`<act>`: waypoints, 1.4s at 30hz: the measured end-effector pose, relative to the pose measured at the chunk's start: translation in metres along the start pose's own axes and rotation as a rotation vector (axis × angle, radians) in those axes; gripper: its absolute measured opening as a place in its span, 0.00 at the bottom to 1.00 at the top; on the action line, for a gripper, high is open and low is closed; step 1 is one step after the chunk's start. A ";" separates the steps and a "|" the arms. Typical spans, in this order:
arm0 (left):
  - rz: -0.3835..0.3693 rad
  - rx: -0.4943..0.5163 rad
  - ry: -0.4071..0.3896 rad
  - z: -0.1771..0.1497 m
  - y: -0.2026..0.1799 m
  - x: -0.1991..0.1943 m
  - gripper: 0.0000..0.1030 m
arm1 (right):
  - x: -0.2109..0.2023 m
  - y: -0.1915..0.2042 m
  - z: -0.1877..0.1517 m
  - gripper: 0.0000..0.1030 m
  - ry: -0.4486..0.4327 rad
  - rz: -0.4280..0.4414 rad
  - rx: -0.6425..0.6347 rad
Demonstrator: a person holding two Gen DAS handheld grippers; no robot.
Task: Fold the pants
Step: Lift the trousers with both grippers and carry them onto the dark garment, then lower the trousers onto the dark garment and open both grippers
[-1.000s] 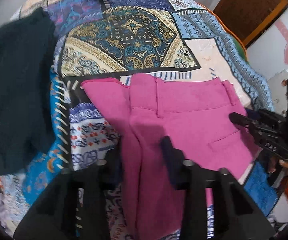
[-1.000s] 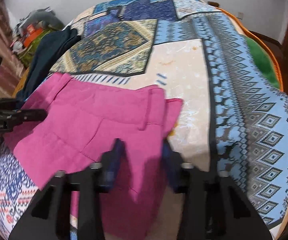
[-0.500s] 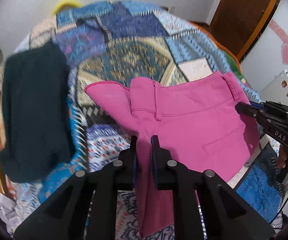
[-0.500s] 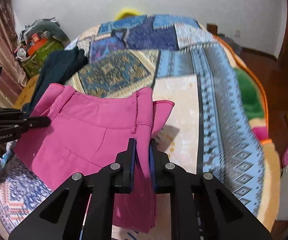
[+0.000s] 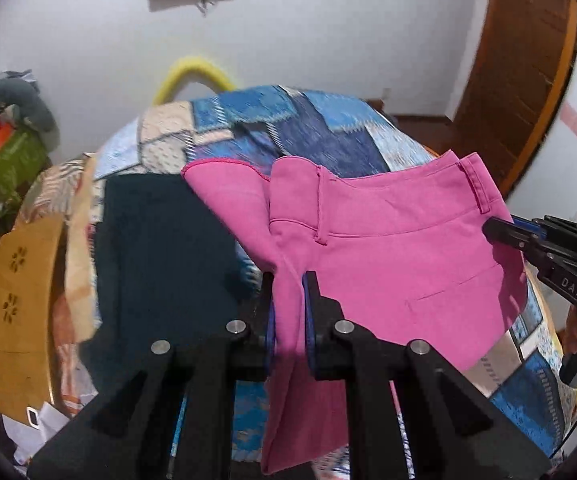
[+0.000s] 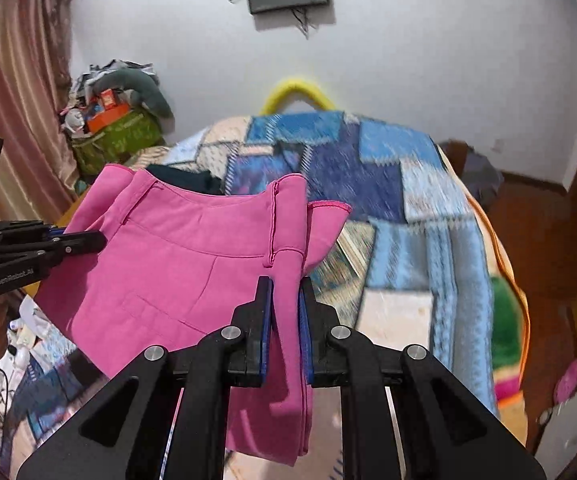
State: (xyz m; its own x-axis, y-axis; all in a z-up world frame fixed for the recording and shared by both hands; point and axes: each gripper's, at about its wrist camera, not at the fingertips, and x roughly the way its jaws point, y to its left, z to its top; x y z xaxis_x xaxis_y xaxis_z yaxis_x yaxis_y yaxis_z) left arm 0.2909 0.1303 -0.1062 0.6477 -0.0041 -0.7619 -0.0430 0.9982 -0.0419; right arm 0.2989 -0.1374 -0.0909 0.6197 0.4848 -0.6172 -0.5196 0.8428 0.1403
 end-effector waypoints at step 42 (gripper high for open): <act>0.222 -0.244 0.129 -0.066 0.205 0.077 0.37 | 0.160 0.126 0.010 0.27 0.152 0.072 -0.069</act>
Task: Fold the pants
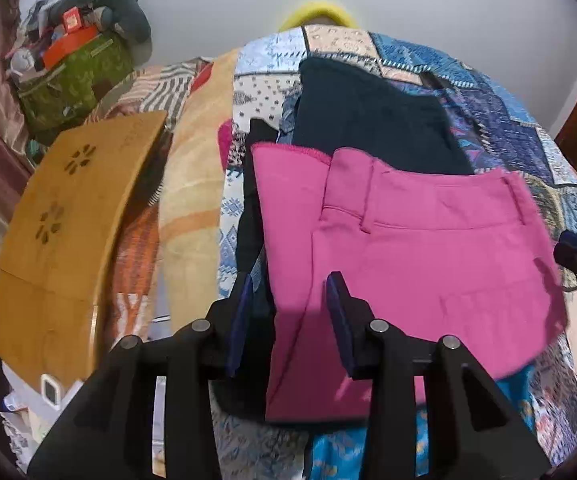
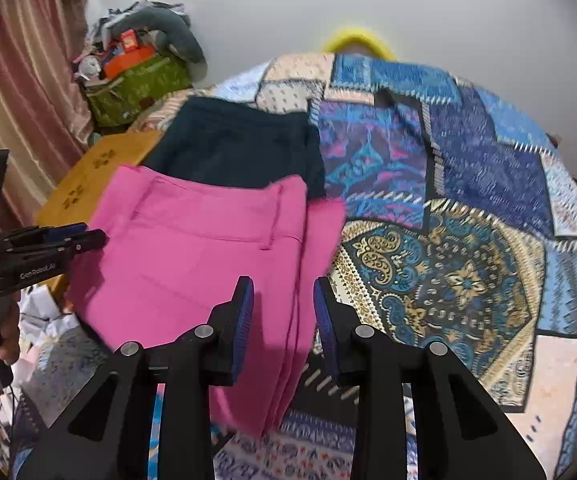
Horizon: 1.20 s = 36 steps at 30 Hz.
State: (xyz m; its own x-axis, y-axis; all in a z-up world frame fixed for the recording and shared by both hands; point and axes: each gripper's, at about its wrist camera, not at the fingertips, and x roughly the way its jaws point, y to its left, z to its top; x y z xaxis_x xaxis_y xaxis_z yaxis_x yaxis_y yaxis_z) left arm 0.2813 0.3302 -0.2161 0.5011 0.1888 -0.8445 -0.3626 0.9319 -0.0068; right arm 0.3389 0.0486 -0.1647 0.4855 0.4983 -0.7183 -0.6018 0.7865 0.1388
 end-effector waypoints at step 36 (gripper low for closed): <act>-0.080 0.019 -0.794 -0.174 -0.059 -0.421 0.70 | -0.342 0.132 -0.109 0.74 -0.746 0.100 -0.139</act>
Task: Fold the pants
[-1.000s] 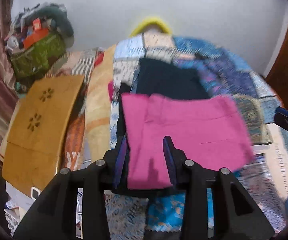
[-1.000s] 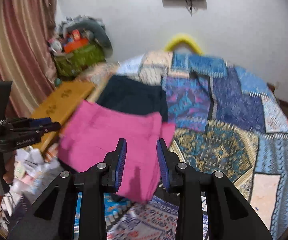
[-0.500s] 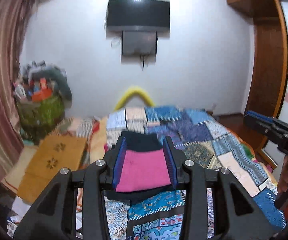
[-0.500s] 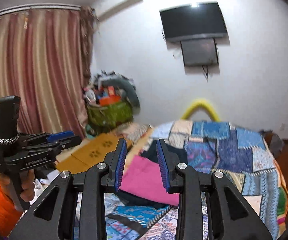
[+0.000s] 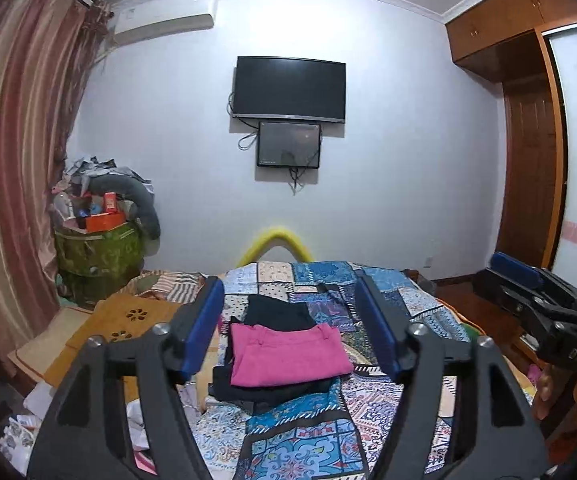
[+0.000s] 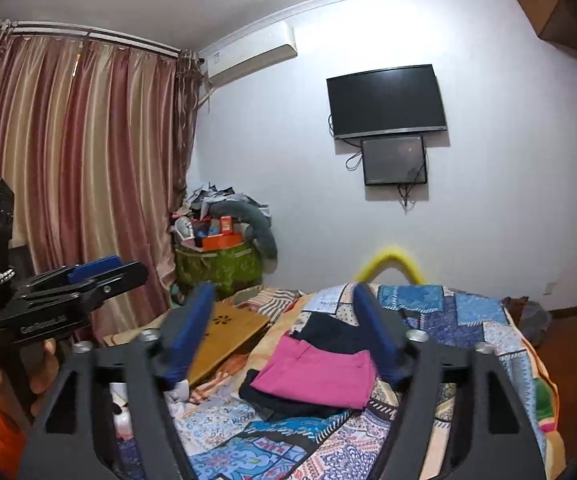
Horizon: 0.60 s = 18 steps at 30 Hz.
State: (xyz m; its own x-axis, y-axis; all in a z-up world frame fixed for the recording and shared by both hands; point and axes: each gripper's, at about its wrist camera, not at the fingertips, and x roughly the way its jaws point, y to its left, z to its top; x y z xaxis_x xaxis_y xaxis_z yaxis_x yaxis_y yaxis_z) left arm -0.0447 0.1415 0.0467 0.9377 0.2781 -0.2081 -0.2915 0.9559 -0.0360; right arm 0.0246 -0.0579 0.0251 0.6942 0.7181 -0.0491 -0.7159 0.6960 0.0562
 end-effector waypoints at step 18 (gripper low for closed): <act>0.036 -0.016 -0.025 -0.008 0.004 -0.008 1.00 | -0.011 -0.001 -0.007 0.99 0.008 -0.086 0.012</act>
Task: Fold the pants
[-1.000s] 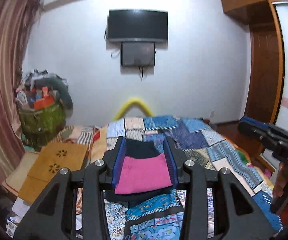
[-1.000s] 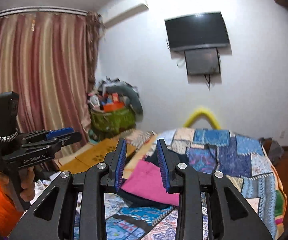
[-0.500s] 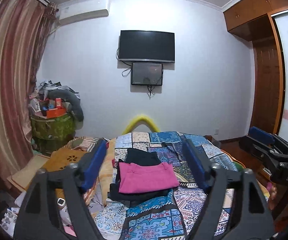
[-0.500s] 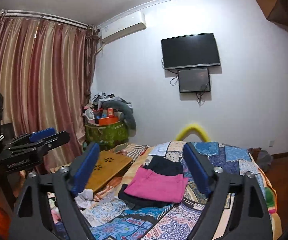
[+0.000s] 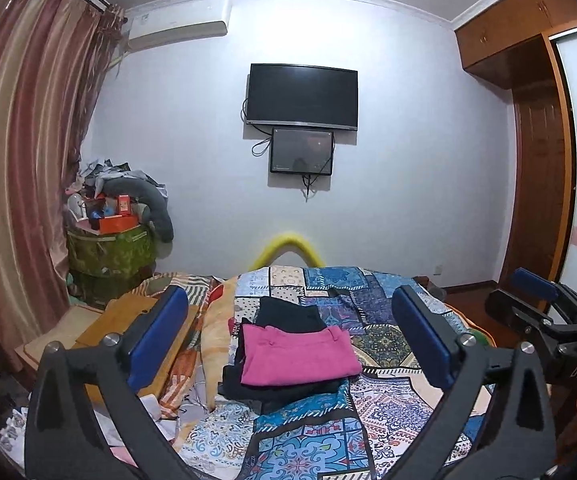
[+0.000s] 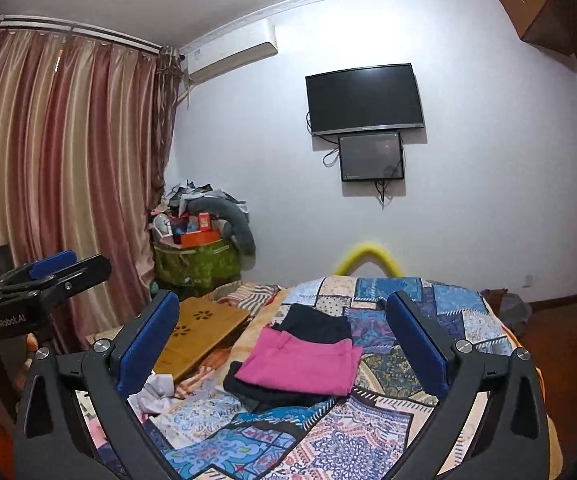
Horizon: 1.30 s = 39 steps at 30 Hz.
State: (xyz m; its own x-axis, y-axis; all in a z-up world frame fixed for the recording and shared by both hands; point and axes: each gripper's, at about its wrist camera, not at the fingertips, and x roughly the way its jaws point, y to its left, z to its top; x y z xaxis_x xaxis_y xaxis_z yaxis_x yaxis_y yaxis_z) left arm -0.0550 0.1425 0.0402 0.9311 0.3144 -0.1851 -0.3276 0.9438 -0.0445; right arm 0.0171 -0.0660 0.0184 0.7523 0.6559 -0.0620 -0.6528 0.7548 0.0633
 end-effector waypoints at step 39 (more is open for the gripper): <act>-0.020 0.011 0.051 -0.014 -0.001 0.017 1.00 | -0.002 -0.002 -0.006 1.00 0.041 -0.019 0.012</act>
State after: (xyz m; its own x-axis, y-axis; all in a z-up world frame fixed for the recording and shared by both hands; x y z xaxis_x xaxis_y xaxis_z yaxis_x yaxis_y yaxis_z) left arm -0.0414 0.1457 0.0229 0.9281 0.2900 -0.2336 -0.3068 0.9510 -0.0384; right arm 0.0165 -0.0689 0.0128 0.7600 0.6415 -0.1040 -0.6373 0.7670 0.0741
